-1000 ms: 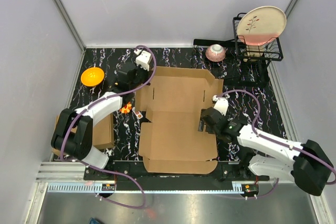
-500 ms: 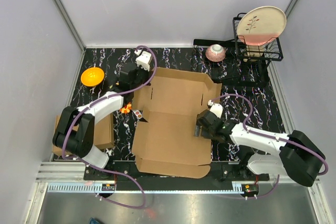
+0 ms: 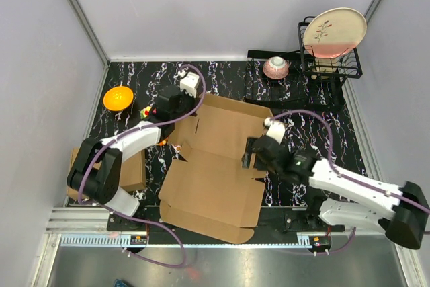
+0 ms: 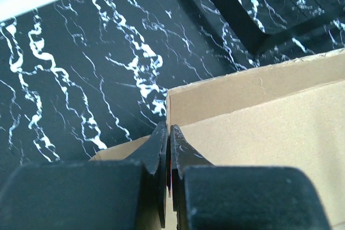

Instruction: Fold the paper box

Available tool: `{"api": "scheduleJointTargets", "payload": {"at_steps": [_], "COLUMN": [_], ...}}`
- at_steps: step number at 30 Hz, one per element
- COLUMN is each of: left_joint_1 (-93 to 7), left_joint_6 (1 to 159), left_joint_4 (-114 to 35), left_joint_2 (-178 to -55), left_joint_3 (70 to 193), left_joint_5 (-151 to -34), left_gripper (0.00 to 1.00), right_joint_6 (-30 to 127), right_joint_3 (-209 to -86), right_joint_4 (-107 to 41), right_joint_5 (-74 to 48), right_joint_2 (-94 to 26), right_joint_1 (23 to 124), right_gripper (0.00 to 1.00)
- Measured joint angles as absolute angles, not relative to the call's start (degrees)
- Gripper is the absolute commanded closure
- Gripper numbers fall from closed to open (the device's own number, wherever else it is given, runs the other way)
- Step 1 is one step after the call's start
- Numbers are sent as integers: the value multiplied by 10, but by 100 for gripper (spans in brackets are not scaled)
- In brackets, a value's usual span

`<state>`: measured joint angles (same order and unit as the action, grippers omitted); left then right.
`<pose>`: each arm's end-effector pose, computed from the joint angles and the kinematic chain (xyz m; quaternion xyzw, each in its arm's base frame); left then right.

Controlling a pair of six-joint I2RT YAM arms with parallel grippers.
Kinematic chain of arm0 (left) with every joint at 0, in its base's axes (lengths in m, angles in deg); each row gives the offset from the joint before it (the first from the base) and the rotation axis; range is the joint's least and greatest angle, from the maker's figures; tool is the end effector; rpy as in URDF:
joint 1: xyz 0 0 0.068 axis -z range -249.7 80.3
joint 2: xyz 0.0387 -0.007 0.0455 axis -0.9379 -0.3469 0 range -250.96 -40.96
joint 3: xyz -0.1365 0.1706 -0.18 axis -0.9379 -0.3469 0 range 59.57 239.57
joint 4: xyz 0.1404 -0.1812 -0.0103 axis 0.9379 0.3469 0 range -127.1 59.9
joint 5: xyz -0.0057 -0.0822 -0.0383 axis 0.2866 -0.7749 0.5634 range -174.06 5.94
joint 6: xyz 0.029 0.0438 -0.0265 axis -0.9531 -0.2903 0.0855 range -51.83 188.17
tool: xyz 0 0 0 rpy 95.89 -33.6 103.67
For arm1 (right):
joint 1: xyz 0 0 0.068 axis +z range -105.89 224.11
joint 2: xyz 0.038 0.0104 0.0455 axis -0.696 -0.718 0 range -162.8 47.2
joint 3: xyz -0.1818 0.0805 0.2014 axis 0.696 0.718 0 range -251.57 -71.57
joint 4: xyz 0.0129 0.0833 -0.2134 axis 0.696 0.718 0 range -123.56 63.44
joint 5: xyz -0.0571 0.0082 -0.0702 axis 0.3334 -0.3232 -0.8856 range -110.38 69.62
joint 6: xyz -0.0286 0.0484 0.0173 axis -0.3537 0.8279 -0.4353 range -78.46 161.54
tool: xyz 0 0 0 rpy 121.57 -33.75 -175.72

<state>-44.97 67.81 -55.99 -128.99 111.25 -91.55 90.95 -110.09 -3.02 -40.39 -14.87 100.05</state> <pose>0.2942 -0.1417 0.2765 0.2125 0.7769 -0.1761 0.5659 0.1101 0.1371 0.2346 0.0001 0.9384 0.1412 0.3155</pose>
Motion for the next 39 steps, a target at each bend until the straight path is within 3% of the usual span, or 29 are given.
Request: {"api": "scheduleJointTargets", "payload": {"at_steps": [7, 13, 23, 30, 39], "left_joint_1": [-399, -384, -369, -357, -341], "left_joint_6": [695, 732, 726, 718, 710], "left_joint_4": [-570, -621, -639, -642, -638], "left_joint_2": [-1258, -1244, -1233, -1231, -1231], "left_joint_3": [1051, 984, 978, 978, 978], "left_joint_5": [-861, -807, -782, -789, -793], "left_gripper": [100, 100, 100, 100, 100], "right_joint_6": [753, 520, 360, 315, 275], "right_joint_3": [-1276, -1285, -1292, -1340, -1382], "right_joint_4": [-39, -190, -219, -233, -235], "right_joint_5": [-537, -551, -339, -160, -103], "right_joint_2": [-98, -156, -228, -307, -408], "right_joint_1": [1001, 998, 878, 859, 847], "right_gripper": [11, 12, 13, 16, 29]}}
